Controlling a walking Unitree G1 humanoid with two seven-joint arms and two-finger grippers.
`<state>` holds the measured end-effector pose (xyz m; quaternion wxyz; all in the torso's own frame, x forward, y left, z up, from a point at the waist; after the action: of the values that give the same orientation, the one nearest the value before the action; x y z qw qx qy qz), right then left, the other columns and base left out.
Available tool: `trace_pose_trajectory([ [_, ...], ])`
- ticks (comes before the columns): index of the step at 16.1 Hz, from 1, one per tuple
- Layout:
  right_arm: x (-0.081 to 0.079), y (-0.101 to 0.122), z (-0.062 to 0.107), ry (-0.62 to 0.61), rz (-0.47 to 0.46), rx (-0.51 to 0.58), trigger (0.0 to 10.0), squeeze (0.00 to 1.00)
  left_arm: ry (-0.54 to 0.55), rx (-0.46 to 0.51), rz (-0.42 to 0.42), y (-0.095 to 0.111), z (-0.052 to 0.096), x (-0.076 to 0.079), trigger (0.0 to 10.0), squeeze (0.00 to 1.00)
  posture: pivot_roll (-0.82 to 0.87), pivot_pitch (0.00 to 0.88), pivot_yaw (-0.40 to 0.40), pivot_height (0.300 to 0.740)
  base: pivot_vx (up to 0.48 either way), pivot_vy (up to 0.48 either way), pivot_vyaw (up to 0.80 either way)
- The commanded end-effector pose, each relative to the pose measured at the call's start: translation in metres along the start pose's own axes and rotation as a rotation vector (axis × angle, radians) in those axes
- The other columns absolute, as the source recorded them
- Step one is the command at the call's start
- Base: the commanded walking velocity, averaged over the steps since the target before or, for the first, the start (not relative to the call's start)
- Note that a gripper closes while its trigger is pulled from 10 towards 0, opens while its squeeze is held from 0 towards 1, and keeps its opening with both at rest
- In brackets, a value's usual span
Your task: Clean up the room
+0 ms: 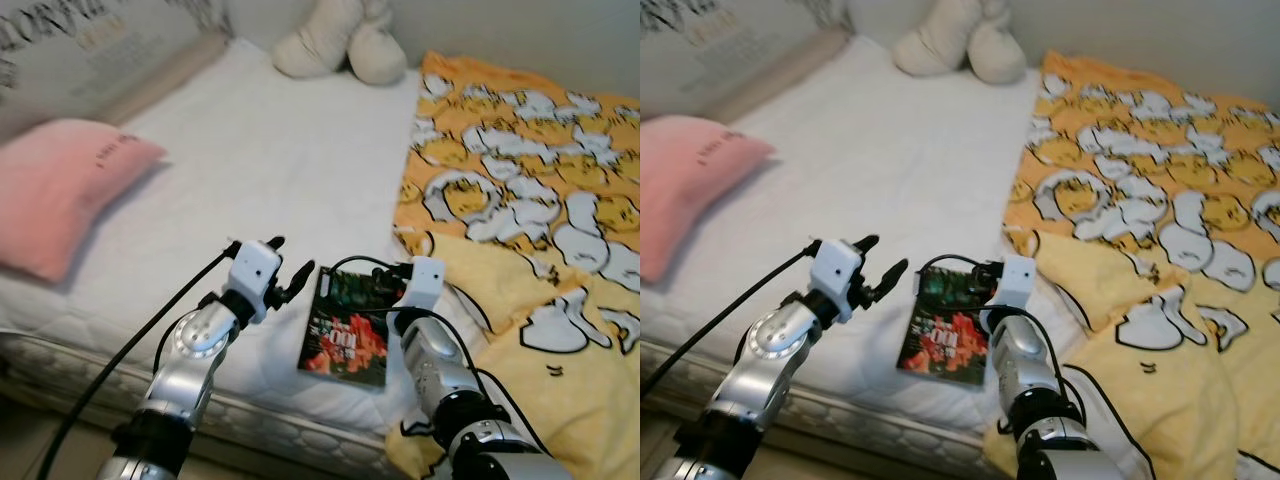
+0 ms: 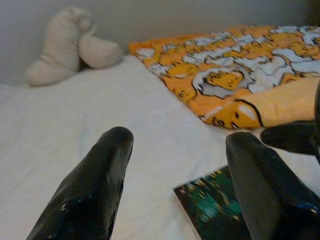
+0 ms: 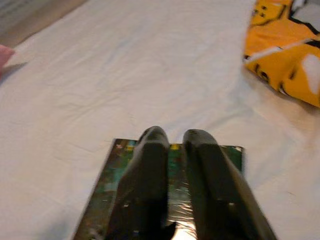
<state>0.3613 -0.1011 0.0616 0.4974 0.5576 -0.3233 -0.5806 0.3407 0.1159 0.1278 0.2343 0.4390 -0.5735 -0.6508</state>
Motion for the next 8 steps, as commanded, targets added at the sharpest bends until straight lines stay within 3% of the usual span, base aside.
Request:
trace_pose_trajectory([
  [1, 0.006, 0.005, 0.003, -0.038, 0.076, 0.048, 0.0, 0.0, 0.04, -0.053, -0.013, -0.01, -0.001, -0.003, 10.0, 0.0, 0.2, 0.003, -0.026, 0.74, 0.0, 0.0, 0.0],
  [3, 0.009, 0.01, 0.006, -0.061, 0.131, 0.086, 0.0, 0.0, 0.086, -0.08, 0.011, -0.016, -0.001, -0.007, 10.0, 0.0, 0.2, 0.0, -0.026, 0.74, 0.0, 0.0, 0.0],
  [4, 0.016, 0.001, 0.01, -0.082, 0.094, 0.051, 6.6, 0.0, 0.084, -0.074, 0.03, -0.017, -0.001, -0.005, 10.0, 0.0, 0.19, 0.0, -0.024, 0.74, 0.0, 0.0, 0.0],
  [5, 0.022, -0.013, 0.015, -0.1, 0.045, -0.006, 10.0, 0.0, 0.092, -0.068, 0.052, -0.018, 0.0, -0.005, 10.0, 0.0, 0.19, 0.0, -0.02, 0.74, 0.0, 0.0, 0.0],
  [6, 0.023, -0.021, 0.018, -0.097, 0.019, -0.03, 10.0, 0.0, 0.097, -0.063, 0.059, -0.017, 0.0, -0.006, 10.0, 0.0, 0.19, 0.0, -0.015, 0.74, 0.0, 0.0, 0.0],
  [7, 0.023, -0.023, 0.019, -0.101, 0.022, -0.032, 10.0, 0.52, 0.094, -0.059, 0.058, -0.017, 0.0, -0.006, 10.0, 0.0, 0.19, 0.0, -0.014, 0.74, 0.0, 0.0, 0.0],
  [8, 0.027, -0.026, 0.023, -0.122, 0.125, -0.028, 10.0, 1.0, 0.009, -0.032, 0.049, -0.013, 0.003, 0.005, 10.0, 0.0, 0.2, 0.011, -0.009, 0.74, 0.0, 0.0, 0.0],
])
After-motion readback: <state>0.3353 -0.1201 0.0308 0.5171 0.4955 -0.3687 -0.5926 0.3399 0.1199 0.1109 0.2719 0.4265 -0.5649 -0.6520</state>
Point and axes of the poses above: a point about 5 cm out from each wrist's last joint towards the gripper, its own z axis pointing back from the gripper into the wrist, its own y axis along the axis of the wrist's last joint, x = y × z, the point moved 2 cm from there along -z, pointing out of the wrist towards the gripper, and after that the axes turned 1 degree about -z, right-handed, at the moved point
